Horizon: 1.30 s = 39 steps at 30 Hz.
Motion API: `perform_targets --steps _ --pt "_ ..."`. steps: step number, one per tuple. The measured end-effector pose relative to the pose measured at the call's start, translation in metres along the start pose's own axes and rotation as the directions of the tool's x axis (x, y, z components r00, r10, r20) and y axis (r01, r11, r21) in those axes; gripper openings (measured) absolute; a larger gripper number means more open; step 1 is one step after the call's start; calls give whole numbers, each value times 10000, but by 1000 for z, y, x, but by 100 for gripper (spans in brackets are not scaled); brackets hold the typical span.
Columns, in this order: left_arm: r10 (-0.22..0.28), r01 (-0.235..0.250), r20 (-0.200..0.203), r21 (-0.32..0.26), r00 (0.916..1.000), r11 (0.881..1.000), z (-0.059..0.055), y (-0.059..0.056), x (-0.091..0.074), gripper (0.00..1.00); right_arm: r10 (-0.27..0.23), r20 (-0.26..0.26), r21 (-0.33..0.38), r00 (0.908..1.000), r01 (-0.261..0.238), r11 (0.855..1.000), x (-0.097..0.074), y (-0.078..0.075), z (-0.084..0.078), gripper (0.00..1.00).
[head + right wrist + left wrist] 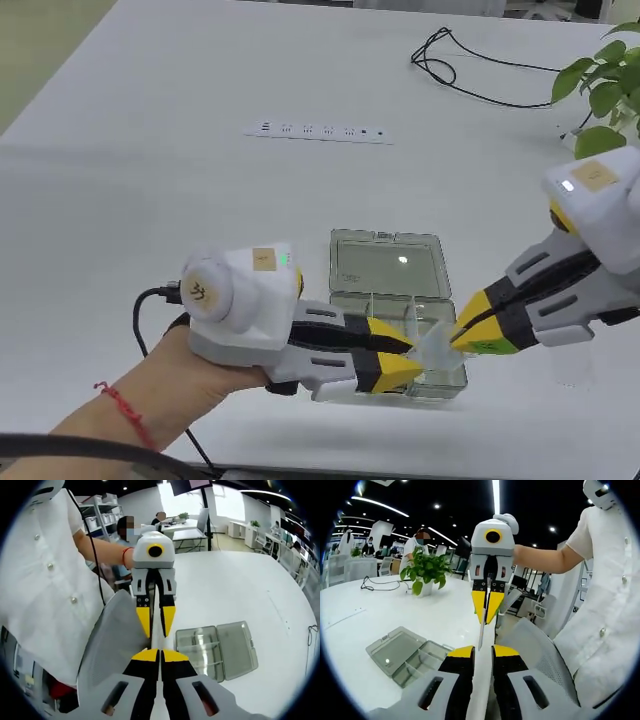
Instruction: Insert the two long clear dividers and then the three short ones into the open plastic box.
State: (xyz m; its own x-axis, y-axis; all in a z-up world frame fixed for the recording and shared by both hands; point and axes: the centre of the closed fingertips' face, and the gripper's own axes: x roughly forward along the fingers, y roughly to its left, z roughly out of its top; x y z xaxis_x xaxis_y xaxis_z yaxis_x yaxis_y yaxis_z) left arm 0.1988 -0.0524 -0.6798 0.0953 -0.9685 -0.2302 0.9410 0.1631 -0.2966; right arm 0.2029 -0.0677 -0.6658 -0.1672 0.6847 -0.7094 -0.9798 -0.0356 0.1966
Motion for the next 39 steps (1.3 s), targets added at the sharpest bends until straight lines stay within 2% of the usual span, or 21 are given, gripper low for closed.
perform_targets --steps 5,9,19,25,29,31,35,39 --pt "403 -403 -189 3 9990 9992 -7 9 -8 17 -375 -46 29 9993 375 9993 -1 -13 -3 3" --pt "803 -805 -174 -122 9966 9967 -10 17 -15 26 -601 -96 50 9981 601 9982 1 -20 -4 3" --pt "1871 -1880 -484 -159 9812 9820 -27 38 -32 50 -1159 -391 -121 9925 1156 9932 16 -43 -9 3" --pt "2382 -2395 -632 -143 9692 9708 -37 48 -39 66 -1262 -553 -222 9905 1251 9919 31 -56 -15 3" --pt "2619 -2636 -673 -169 9627 9645 -41 52 -43 71 -1230 -633 -296 9904 1213 9922 41 -62 -21 3" --pt "2717 -2734 -675 -172 9600 9618 -42 54 -44 74 -1263 -625 -329 9900 1244 9917 48 -71 -31 3" --pt "2824 -2842 -720 -171 9566 9586 -45 57 -45 78 -1307 -642 -327 9893 1288 9911 52 -82 -38 3" --pt "2978 -2995 -733 -122 9518 9540 -46 60 -47 85 -1267 -788 -373 9888 1241 9916 53 -83 -42 3"
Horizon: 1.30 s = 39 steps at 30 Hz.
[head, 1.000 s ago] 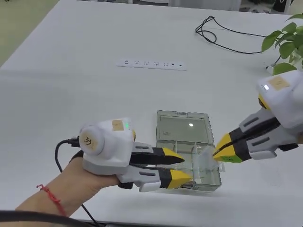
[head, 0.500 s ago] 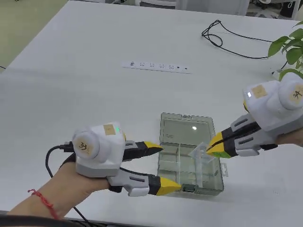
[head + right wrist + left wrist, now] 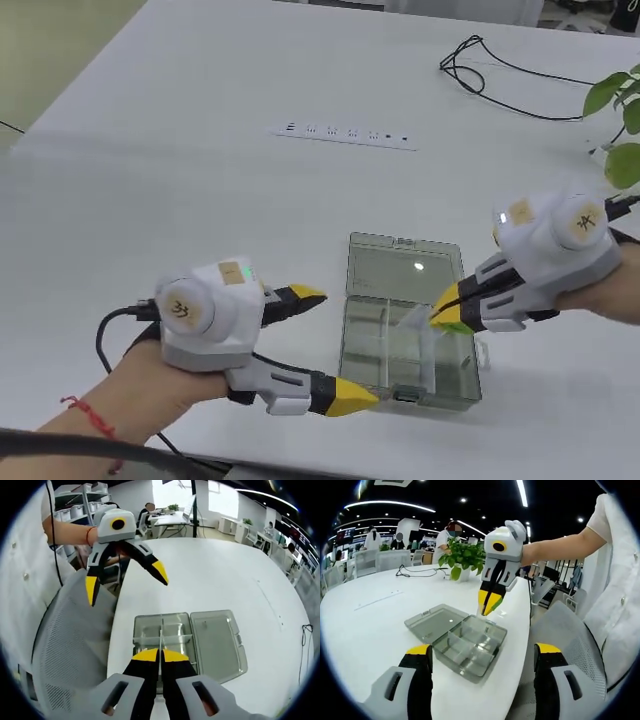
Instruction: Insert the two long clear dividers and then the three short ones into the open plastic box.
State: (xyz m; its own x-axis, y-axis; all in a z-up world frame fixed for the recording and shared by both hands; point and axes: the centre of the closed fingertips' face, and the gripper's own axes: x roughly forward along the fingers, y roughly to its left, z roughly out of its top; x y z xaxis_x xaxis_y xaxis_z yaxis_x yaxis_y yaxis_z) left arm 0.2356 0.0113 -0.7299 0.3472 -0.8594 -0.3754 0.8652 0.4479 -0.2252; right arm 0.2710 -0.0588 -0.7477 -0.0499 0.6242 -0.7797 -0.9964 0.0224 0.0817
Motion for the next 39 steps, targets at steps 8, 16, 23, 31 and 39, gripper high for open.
perform_targets --steps 8,16,23,31,39 --pt "29 -29 -41 -108 10000 9999 -4 0 1 90 -49 -90 -79 9999 49 10000 9 -10 -10 3" --pt "60 -60 0 -169 10000 9998 -5 0 2 94 -51 -301 -144 9995 46 9999 15 -13 -16 3" --pt "40 -41 -36 -210 10000 9998 -6 -1 2 95 -124 -411 -442 9991 105 9990 18 -1 -10 2" --pt "10 -10 -27 -247 10000 9997 -7 -2 4 95 -184 -263 -504 9995 170 9986 21 4 -5 2" --pt "-25 24 -25 -256 10000 9997 -7 -2 5 94 -182 -232 -658 9996 166 9977 26 2 -6 2"
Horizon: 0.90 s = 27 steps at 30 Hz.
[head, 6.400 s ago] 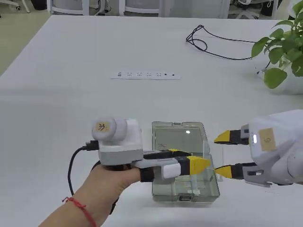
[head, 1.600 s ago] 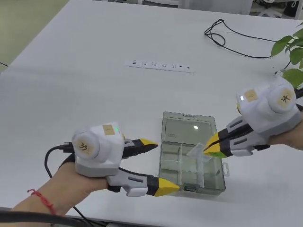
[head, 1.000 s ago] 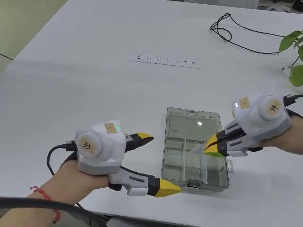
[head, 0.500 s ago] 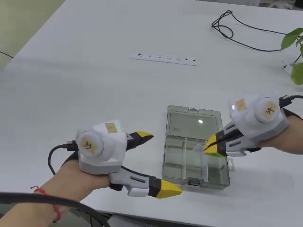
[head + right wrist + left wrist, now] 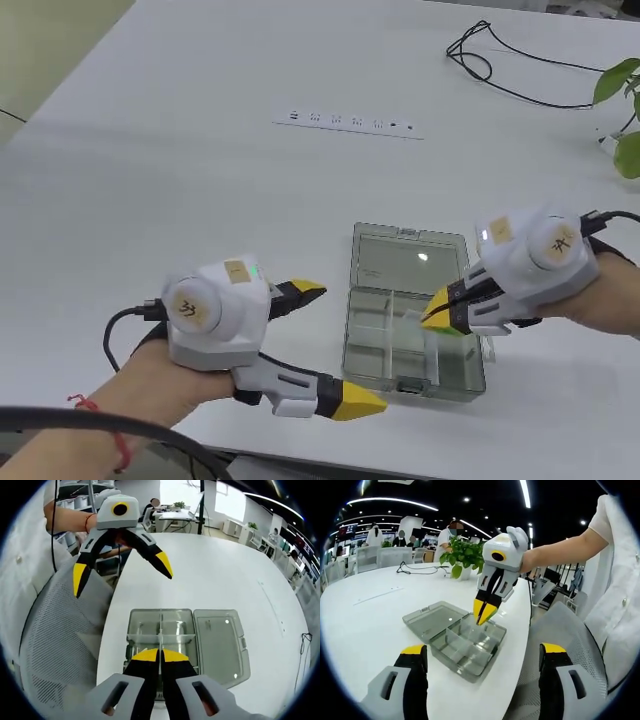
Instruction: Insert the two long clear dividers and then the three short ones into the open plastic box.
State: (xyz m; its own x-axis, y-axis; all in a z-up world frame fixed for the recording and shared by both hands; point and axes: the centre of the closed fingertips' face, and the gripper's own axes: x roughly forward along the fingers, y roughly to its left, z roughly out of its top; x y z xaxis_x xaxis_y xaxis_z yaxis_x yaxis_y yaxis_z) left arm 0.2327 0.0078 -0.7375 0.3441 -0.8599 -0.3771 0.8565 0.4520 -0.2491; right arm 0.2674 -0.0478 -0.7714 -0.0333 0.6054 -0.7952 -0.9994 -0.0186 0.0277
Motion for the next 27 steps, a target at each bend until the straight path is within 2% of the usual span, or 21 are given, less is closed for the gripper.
perform_targets --steps 15,21,27 --pt "-36 36 -77 0 10000 10000 -2 -1 0 95 85 -671 21 9977 -84 10000 25 -3 -15 2" --pt "-41 41 -61 -5 10000 10000 -2 0 0 95 60 -1198 -266 9928 -93 9996 34 -3 -22 2" --pt "-20 20 -12 -15 10000 10000 -2 1 0 95 63 -1482 -417 9889 -126 9991 39 -3 -26 2"
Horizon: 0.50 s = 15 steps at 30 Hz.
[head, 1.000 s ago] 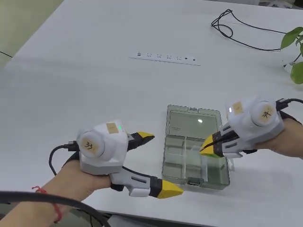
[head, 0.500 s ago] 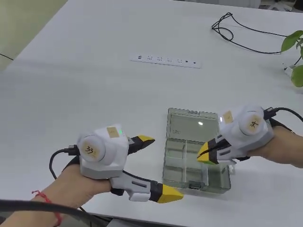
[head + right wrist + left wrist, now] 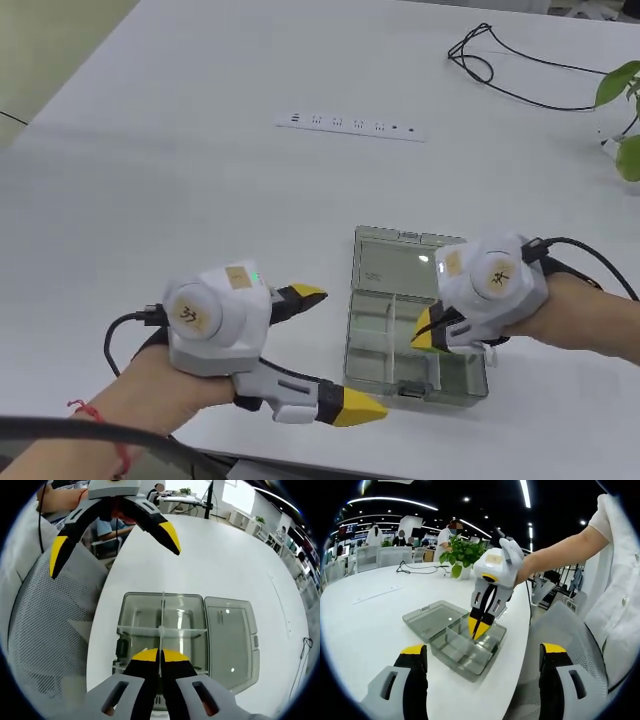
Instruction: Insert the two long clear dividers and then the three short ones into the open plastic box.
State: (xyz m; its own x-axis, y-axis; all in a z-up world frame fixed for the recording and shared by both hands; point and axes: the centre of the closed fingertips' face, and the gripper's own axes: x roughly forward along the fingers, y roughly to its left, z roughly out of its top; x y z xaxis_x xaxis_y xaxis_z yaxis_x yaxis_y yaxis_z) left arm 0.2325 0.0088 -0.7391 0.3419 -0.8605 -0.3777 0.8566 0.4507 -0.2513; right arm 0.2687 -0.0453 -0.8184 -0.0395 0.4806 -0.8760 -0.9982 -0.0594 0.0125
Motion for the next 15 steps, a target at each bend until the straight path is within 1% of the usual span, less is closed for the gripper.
perform_targets --steps 4,12,14,15 --pt "-23 23 -39 14 10000 10000 -1 0 0 95 31 -84 8 10000 -31 10000 0 0 -1 3" --pt "-25 25 -58 -9 10000 10000 -1 0 1 95 -37 -26 218 10000 37 9998 0 0 -1 3" --pt "-16 17 -61 36 10000 10000 0 0 0 95 -136 57 280 9999 134 9995 -1 -1 -1 4" --pt "-15 15 -56 37 10000 10000 0 0 0 95 -185 226 445 9996 175 9989 -2 -2 1 6"
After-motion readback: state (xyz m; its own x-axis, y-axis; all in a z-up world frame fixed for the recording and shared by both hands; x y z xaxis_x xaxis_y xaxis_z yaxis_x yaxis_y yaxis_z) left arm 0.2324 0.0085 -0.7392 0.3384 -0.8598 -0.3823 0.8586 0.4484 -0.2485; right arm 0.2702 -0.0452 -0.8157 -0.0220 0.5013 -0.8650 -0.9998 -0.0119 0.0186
